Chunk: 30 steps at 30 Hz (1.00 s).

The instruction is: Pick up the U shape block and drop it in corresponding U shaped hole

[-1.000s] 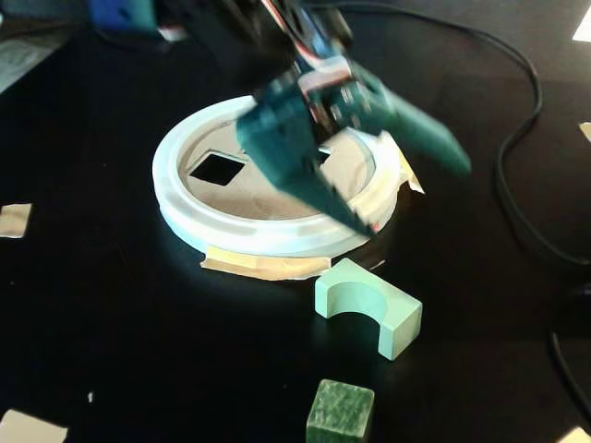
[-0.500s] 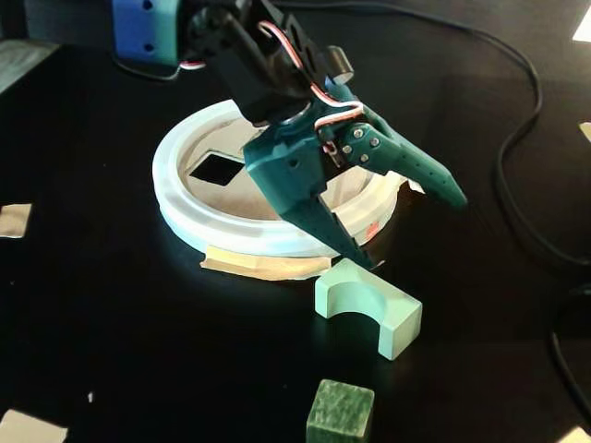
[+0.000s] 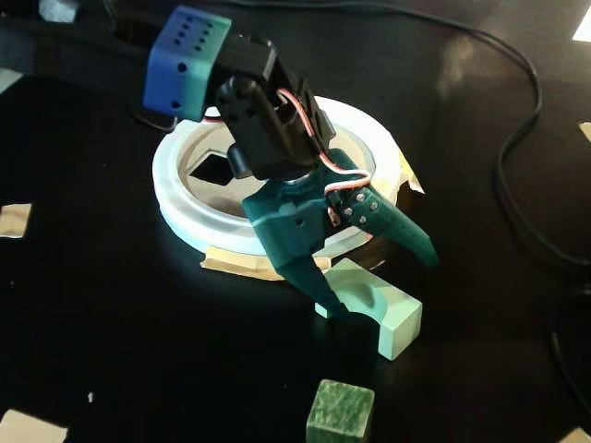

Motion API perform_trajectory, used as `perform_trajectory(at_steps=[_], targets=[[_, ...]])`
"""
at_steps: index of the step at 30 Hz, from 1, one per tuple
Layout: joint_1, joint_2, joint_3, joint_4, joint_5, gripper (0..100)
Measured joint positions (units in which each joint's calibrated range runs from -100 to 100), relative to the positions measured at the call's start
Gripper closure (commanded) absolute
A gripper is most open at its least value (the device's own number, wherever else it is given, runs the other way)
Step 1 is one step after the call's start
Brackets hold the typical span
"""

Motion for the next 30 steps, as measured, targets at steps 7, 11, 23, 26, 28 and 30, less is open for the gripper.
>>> perform_trajectory(at_steps=[7, 11, 23, 26, 28, 30], targets=[[0.0, 0.0, 0.0, 0.0, 2.1, 25], [0.0, 0.0, 0.0, 0.0, 2.8, 27], [1.0, 0.0, 0.0, 4.8, 3.0, 84], [0.7, 0.0, 0.0, 4.9, 3.0, 97], [0.6, 0.0, 0.0, 5.1, 3.0, 100], [0.7, 0.0, 0.0, 5.1, 3.0, 99]])
